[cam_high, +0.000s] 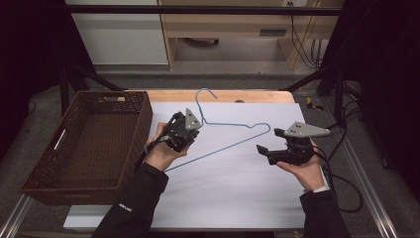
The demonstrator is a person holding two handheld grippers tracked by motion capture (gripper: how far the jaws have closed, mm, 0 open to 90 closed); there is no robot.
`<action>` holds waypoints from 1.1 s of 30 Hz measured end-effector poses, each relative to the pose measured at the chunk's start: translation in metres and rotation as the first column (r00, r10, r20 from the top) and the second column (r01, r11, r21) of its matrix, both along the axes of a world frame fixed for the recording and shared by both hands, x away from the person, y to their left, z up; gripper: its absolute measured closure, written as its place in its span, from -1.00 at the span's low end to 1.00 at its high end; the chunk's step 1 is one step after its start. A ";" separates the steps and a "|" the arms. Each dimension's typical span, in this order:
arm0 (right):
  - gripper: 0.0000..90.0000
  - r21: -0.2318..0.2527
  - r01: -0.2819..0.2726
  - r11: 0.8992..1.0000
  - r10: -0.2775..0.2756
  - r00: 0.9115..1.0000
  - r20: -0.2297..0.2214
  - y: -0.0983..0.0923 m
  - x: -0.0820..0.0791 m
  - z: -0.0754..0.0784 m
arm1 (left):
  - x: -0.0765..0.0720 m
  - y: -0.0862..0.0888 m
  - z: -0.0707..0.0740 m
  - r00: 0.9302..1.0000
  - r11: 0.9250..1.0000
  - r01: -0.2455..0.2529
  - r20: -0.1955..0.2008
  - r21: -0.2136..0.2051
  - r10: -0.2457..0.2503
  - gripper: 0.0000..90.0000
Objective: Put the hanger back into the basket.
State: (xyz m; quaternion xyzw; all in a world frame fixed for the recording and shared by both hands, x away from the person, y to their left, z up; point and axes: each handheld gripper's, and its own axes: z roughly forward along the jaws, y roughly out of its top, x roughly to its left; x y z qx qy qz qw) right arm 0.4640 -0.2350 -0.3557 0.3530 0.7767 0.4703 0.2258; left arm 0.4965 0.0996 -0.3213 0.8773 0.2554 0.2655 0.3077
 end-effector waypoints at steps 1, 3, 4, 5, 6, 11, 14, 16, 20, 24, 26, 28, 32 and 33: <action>-0.69 0.004 0.004 1.000 -0.004 1.000 0.000 -0.002 -0.002 -0.002 | -0.002 0.002 0.004 1.000 1.000 -0.008 0.002 -0.003 0.008 0.94; -0.71 0.022 0.019 1.000 -0.019 1.000 0.005 -0.007 -0.010 -0.006 | -0.005 0.008 0.011 1.000 1.000 -0.020 0.012 -0.004 0.020 0.94; -0.71 0.033 0.027 0.999 -0.027 1.000 0.008 -0.010 -0.013 -0.009 | -0.007 0.010 0.015 0.999 1.000 -0.029 0.017 -0.005 0.029 0.94; -0.72 0.044 0.034 0.998 -0.035 0.999 0.005 -0.013 -0.016 -0.011 | -0.008 0.013 0.018 0.999 0.999 -0.037 0.022 -0.002 0.037 0.94; -0.73 0.053 0.039 0.998 -0.039 0.999 0.005 -0.015 -0.018 -0.013 | -0.010 0.017 0.023 0.999 0.999 -0.044 0.029 -0.007 0.044 0.94; -0.75 0.075 0.076 0.994 -0.075 0.997 -0.006 -0.026 -0.026 -0.023 | -0.017 0.033 0.042 0.994 0.995 -0.091 0.057 -0.029 0.093 0.94; -0.75 0.082 0.078 0.994 -0.078 0.997 -0.007 -0.029 -0.029 -0.027 | -0.020 0.045 0.053 0.989 0.992 -0.118 0.080 -0.037 0.121 0.94; -0.75 0.074 0.083 0.994 -0.083 0.996 -0.013 -0.029 -0.030 -0.030 | -0.021 0.053 0.060 0.986 0.990 -0.135 0.091 -0.045 0.139 0.94; -0.75 0.076 0.084 0.994 -0.083 0.996 -0.013 -0.029 -0.032 -0.033 | -0.023 0.073 0.071 0.976 0.983 -0.179 0.118 -0.051 0.184 0.94; -0.76 0.067 0.083 0.994 -0.082 0.997 -0.015 -0.027 -0.032 -0.035 | -0.023 0.095 0.077 0.965 0.972 -0.227 0.124 -0.060 0.233 0.94; -0.76 0.066 0.084 0.994 -0.083 0.996 -0.019 -0.026 -0.032 -0.036 | -0.022 0.109 0.078 0.955 0.963 -0.258 0.128 -0.076 0.266 0.94; -0.77 0.063 0.085 0.994 -0.084 0.996 -0.014 -0.026 -0.032 -0.036 | -0.020 0.121 0.079 0.948 0.958 -0.277 0.139 -0.079 0.286 0.94; -0.77 0.070 0.089 0.994 -0.088 0.996 -0.013 -0.025 -0.033 -0.035 | -0.017 0.151 0.082 0.924 0.933 -0.345 0.136 -0.104 0.357 0.94; -0.77 0.070 0.092 0.993 -0.092 0.996 -0.013 -0.025 -0.033 -0.035 | -0.017 0.156 0.082 0.920 0.929 -0.356 0.136 -0.103 0.367 0.94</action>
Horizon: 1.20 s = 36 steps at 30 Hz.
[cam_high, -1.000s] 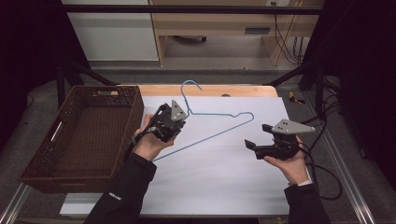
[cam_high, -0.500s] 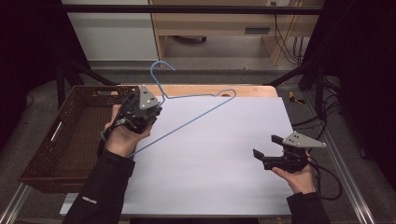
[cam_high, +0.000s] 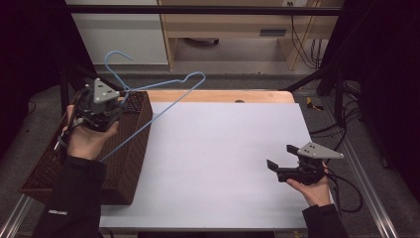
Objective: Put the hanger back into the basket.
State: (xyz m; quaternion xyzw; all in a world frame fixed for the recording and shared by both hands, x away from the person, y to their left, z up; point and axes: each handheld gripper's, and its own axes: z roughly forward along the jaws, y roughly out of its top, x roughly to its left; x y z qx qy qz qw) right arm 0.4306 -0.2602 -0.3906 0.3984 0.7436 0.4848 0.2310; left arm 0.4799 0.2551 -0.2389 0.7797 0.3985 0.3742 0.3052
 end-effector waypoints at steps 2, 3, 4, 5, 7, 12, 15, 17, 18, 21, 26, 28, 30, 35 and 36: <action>-0.78 -0.001 0.000 1.000 0.000 1.000 0.007 0.001 0.000 0.000 | 0.001 0.012 0.001 1.000 1.000 -0.025 0.006 0.002 0.025 0.94; -0.78 -0.001 0.002 1.000 -0.002 1.000 0.010 0.001 0.000 0.000 | 0.001 0.018 0.002 0.999 0.999 -0.035 0.007 0.002 0.035 0.94; -0.78 0.003 0.004 1.000 -0.005 1.000 0.012 0.001 0.000 0.000 | 0.000 0.024 0.002 0.999 0.999 -0.050 0.013 0.000 0.050 0.94; -0.79 0.004 0.006 1.000 -0.006 1.000 0.012 0.001 0.000 0.000 | 0.000 0.031 0.002 0.998 0.998 -0.059 0.016 -0.004 0.059 0.94; -0.80 0.004 0.008 1.000 -0.008 1.000 0.014 0.002 0.000 0.000 | -0.002 0.039 0.003 0.997 0.997 -0.077 0.026 -0.014 0.077 0.94; -0.81 0.007 0.002 1.000 -0.002 1.000 0.007 0.004 0.000 -0.002 | -0.006 0.061 0.004 0.993 0.994 -0.107 0.040 -0.022 0.108 0.94; -0.81 0.003 -0.001 1.000 0.001 1.000 0.005 0.006 0.000 -0.003 | -0.007 0.073 0.003 0.990 0.991 -0.130 0.048 -0.014 0.131 0.94; -0.81 -0.001 -0.002 1.000 0.002 1.000 0.005 0.006 0.001 -0.003 | -0.007 0.081 0.001 0.988 0.990 -0.143 0.052 -0.010 0.143 0.94; -0.81 -0.004 -0.006 1.000 0.006 1.000 0.003 0.007 0.001 -0.004 | -0.007 0.084 0.000 0.987 0.989 -0.150 0.054 -0.006 0.150 0.94; -0.81 -0.006 -0.005 1.000 0.005 1.000 0.001 0.008 0.001 -0.004 | -0.006 0.094 -0.004 0.985 0.987 -0.161 0.060 0.010 0.160 0.93; -0.81 0.003 -0.004 1.000 0.004 1.000 0.000 0.008 0.001 -0.004 | -0.005 0.106 -0.014 0.984 0.983 -0.175 0.046 0.046 0.173 0.93; -0.81 0.003 -0.004 1.000 0.004 1.000 0.000 0.008 0.001 -0.004 | -0.004 0.112 -0.019 0.983 0.982 -0.183 0.042 0.050 0.181 0.93; -0.81 -0.003 -0.008 1.000 0.008 1.000 0.001 0.008 0.001 -0.004 | -0.002 0.117 -0.025 0.981 0.980 -0.192 0.038 0.046 0.190 0.93; -0.81 -0.004 -0.007 1.000 0.006 1.000 -0.002 0.009 0.001 -0.005 | 0.004 0.122 -0.044 0.978 0.974 -0.210 0.012 0.086 0.210 0.93; -0.81 -0.005 -0.006 1.000 0.006 1.000 -0.003 0.009 0.001 -0.005 | 0.005 0.123 -0.047 0.977 0.973 -0.213 0.003 0.088 0.213 0.93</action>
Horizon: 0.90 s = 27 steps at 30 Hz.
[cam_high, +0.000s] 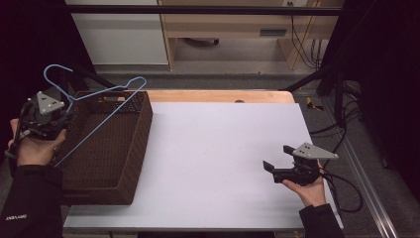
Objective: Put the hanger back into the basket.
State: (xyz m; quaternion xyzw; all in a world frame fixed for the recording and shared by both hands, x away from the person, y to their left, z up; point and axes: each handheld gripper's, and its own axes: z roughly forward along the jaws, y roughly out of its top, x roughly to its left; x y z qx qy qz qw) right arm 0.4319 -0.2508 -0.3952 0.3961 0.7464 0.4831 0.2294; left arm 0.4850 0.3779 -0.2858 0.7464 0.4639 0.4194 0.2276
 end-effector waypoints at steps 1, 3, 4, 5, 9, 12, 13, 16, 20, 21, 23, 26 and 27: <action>-0.81 -0.002 -0.001 1.000 0.001 1.000 0.003 0.000 0.000 0.000 | 0.001 0.001 -0.004 1.000 1.000 -0.006 -0.002 0.005 0.006 0.93; -0.81 -0.003 -0.002 1.000 0.002 1.000 0.001 0.000 0.000 0.000 | 0.002 0.003 -0.008 1.000 1.000 -0.010 -0.010 0.008 0.010 0.93; -0.81 -0.003 -0.003 1.000 0.003 1.000 0.002 0.000 0.000 0.000 | 0.003 0.004 -0.010 1.000 1.000 -0.012 -0.012 0.010 0.012 0.93; -0.81 -0.003 -0.002 1.000 0.002 1.000 0.000 0.000 0.000 0.000 | 0.004 0.004 -0.013 1.000 1.000 -0.017 -0.017 0.020 0.017 0.93; -0.81 -0.007 -0.005 1.000 0.005 1.000 -0.003 0.001 0.000 -0.001 | 0.008 0.008 -0.026 0.999 0.999 -0.034 -0.040 0.040 0.035 0.93; -0.81 -0.007 -0.005 1.000 0.005 1.000 -0.003 0.001 0.000 -0.001 | 0.010 0.009 -0.037 0.997 0.998 -0.046 -0.065 0.042 0.049 0.93; -0.81 -0.007 -0.005 1.000 0.005 1.000 -0.002 0.001 0.000 -0.001 | 0.011 0.009 -0.041 0.996 0.998 -0.049 -0.069 0.042 0.052 0.93; -0.81 -0.010 -0.006 1.000 0.006 1.000 -0.002 0.002 0.001 -0.001 | 0.015 0.008 -0.054 0.994 0.997 -0.061 -0.093 0.039 0.064 0.93; -0.81 -0.009 -0.004 1.000 0.004 1.000 -0.004 0.002 0.001 -0.002 | 0.019 0.003 -0.070 0.988 0.997 -0.071 -0.137 0.037 0.075 0.93; -0.81 -0.009 -0.004 1.000 0.004 1.000 -0.004 0.003 0.001 -0.002 | 0.020 0.001 -0.074 0.986 0.997 -0.069 -0.151 0.033 0.073 0.93; -0.81 -0.010 -0.005 1.000 0.005 1.000 -0.003 0.003 0.001 -0.002 | 0.022 -0.001 -0.080 0.982 0.997 -0.072 -0.172 0.038 0.077 0.93; -0.81 -0.010 -0.005 1.000 0.004 1.000 -0.002 0.003 0.001 -0.002 | 0.024 -0.005 -0.088 0.976 0.996 -0.075 -0.202 0.045 0.083 0.93; -0.81 -0.008 -0.005 1.000 0.005 1.000 -0.002 0.003 0.001 -0.002 | 0.024 -0.006 -0.091 0.975 0.996 -0.071 -0.209 0.049 0.080 0.93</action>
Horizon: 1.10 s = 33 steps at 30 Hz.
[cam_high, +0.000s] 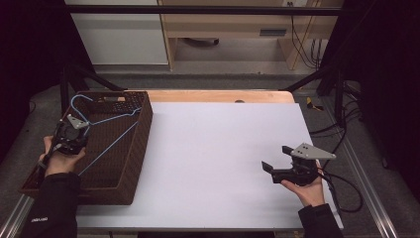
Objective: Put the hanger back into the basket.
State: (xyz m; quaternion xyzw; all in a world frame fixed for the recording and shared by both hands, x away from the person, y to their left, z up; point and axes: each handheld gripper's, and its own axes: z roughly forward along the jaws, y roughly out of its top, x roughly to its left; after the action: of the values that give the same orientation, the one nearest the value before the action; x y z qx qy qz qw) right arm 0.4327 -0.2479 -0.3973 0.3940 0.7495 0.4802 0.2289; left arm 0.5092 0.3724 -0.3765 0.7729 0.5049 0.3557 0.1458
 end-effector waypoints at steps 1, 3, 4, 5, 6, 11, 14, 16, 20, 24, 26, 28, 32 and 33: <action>-0.81 -0.005 -0.002 1.000 0.002 1.000 0.001 0.000 0.000 0.000 | 0.001 0.000 -0.002 1.000 1.000 0.002 -0.015 -0.005 -0.002 0.93; -0.81 -0.004 0.000 1.000 0.000 1.000 -0.002 0.000 0.000 0.000 | 0.002 -0.001 -0.006 0.999 1.000 -0.005 -0.039 -0.014 0.005 0.93; -0.81 -0.005 0.000 1.000 0.000 1.000 -0.002 0.000 0.000 0.000 | 0.003 -0.001 -0.009 0.998 1.000 0.000 -0.061 -0.017 -0.001 0.93; -0.81 -0.005 0.000 1.000 0.000 1.000 -0.002 0.001 0.000 -0.001 | 0.004 -0.001 -0.010 0.997 1.000 -0.004 -0.076 -0.018 0.003 0.93; -0.81 -0.005 -0.001 1.000 0.001 1.000 -0.003 0.001 0.000 -0.001 | 0.004 -0.001 -0.010 0.996 1.000 -0.002 -0.094 -0.027 -0.001 0.93; -0.81 -0.007 -0.001 1.000 0.001 1.000 -0.002 0.001 0.000 -0.001 | 0.004 0.000 -0.010 0.994 0.999 -0.007 -0.113 -0.036 0.002 0.91; -0.81 -0.008 -0.001 1.000 0.001 1.000 -0.005 0.001 0.000 -0.001 | 0.001 0.001 -0.006 0.993 0.999 -0.022 -0.121 -0.042 0.017 0.75; -0.81 -0.005 -0.001 1.000 0.001 1.000 -0.002 0.001 0.000 -0.001 | -0.004 0.004 0.000 0.996 0.998 -0.033 -0.084 -0.060 0.028 0.60; -0.81 -0.003 0.001 1.000 -0.001 1.000 -0.002 0.001 0.000 0.000 | -0.020 0.008 0.019 1.000 0.993 -0.026 -0.004 -0.115 0.026 0.39; -0.81 0.000 0.001 1.000 -0.001 1.000 0.002 0.001 0.000 0.000 | -0.044 0.001 0.037 0.991 0.976 0.057 0.133 -0.212 -0.029 0.22; -0.81 0.005 0.002 1.000 -0.002 1.000 0.006 0.001 -0.001 0.001 | -0.055 -0.007 0.043 0.980 0.957 0.113 0.187 -0.267 -0.063 0.11; -0.82 0.009 0.004 1.000 -0.004 1.000 0.007 0.001 -0.001 0.001 | -0.065 -0.017 0.046 0.965 0.934 0.178 0.240 -0.311 -0.104 0.02; -0.82 0.016 0.003 1.000 -0.003 1.000 0.017 0.001 -0.002 0.002 | -0.084 -0.041 0.048 0.930 0.870 0.300 0.322 -0.392 -0.176 -0.19; -0.82 0.017 0.004 1.000 -0.004 1.000 0.020 0.001 -0.002 0.002 | -0.087 -0.045 0.048 0.925 0.856 0.322 0.329 -0.405 -0.192 -0.25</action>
State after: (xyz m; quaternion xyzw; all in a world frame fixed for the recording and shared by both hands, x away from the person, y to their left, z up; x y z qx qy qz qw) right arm 0.4307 -0.2470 -0.3948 0.3928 0.7422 0.4900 0.2339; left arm 0.4225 0.3270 -0.3288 0.7210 0.4393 0.3104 0.4368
